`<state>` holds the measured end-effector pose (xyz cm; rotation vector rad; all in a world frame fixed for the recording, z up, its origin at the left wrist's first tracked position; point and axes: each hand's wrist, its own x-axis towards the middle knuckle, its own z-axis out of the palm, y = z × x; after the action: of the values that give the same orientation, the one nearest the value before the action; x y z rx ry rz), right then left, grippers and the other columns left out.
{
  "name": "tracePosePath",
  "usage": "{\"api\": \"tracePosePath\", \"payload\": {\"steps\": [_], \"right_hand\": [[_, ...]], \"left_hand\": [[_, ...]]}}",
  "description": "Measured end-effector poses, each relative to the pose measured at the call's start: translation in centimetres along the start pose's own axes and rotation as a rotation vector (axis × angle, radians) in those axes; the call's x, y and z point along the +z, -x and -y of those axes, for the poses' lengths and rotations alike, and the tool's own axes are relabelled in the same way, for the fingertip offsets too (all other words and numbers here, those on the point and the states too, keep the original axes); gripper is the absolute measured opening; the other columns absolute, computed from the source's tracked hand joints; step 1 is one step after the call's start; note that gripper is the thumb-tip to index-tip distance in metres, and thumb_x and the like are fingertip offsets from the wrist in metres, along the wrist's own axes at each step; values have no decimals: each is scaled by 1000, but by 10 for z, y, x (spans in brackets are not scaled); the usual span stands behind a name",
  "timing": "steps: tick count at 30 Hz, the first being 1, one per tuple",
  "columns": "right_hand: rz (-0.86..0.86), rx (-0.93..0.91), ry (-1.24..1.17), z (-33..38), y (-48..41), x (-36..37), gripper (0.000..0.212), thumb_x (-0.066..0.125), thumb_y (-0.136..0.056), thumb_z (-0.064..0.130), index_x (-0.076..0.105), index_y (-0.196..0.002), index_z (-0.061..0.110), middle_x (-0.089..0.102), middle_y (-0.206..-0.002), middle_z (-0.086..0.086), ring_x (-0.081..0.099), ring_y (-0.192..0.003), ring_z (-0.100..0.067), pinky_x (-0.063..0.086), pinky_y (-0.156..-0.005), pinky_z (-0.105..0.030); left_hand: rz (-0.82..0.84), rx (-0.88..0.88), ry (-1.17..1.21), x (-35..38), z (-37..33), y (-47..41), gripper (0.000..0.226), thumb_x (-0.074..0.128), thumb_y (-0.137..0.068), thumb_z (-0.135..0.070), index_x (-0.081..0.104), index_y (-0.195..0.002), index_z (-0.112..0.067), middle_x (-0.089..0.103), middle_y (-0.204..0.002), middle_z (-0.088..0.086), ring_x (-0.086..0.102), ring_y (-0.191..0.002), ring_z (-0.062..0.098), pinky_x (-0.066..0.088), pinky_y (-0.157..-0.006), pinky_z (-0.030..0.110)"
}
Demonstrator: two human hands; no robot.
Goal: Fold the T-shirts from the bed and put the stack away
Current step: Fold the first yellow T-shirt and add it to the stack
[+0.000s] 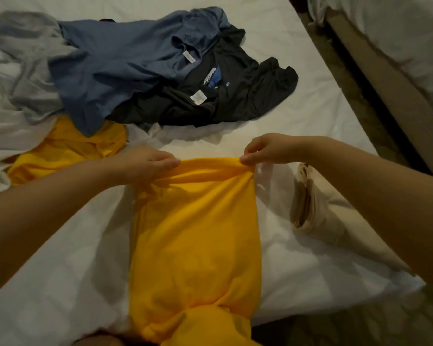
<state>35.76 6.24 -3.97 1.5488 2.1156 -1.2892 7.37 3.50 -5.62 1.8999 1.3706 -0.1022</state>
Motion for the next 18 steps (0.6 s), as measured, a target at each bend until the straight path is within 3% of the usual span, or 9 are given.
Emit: {"api": "tracePosePath", "payload": {"steps": [3,5,8,10,12,15,18], "right_hand": [[80,16,-14,-2,1,0,18,53,-91,38,62,-83,25,57,-84,3,52,-80,-10,42,-71,-18],[110,42,21,-5,2,-1,14,56,-90,37,62,-82,26,55,-80,5,51,-77,-8,41,-69,-17],[-24,39,3,-7,-1,-3,18,54,-91,36,63,-90,21,57,-85,3,53,-83,-13,41,-67,-16],[-155,54,-43,-7,-5,-2,24,52,-92,39,62,-96,17,58,-91,-1,55,-87,-17,42,-66,-17],[-192,69,-15,-6,-8,3,30,49,-93,40,62,-97,14,58,-96,-5,54,-88,-19,42,-67,-23],[-212,62,108,-11,-17,14,28,47,-95,41,60,-85,19,56,-91,-3,52,-91,-22,40,-76,-31],[-383,86,190,-14,-23,26,30,49,-93,44,62,-103,19,52,-98,-2,47,-94,-21,42,-84,-37]], "left_hand": [[-16,-40,-249,-3,19,2,22,57,-86,-43,54,-101,-27,58,-99,0,51,-87,17,42,-72,28],[-82,-37,-299,-4,27,2,18,62,-86,-35,62,-92,-18,58,-92,5,52,-84,21,43,-72,32],[-224,-73,257,-8,30,8,13,65,-85,-25,63,-78,-14,58,-77,6,54,-73,20,43,-68,29],[-266,-85,535,-12,35,10,16,68,-82,-31,61,-73,-20,55,-71,5,52,-68,15,42,-65,26],[-248,-152,553,-10,41,12,16,66,-83,-32,59,-73,-21,54,-68,4,51,-63,14,42,-61,25],[-290,-291,514,-1,48,9,12,58,-90,-15,59,-79,-14,55,-65,8,53,-51,12,43,-44,18],[-412,-289,570,11,51,6,15,60,-89,-12,58,-75,-17,57,-68,10,53,-58,17,45,-51,25]]}}
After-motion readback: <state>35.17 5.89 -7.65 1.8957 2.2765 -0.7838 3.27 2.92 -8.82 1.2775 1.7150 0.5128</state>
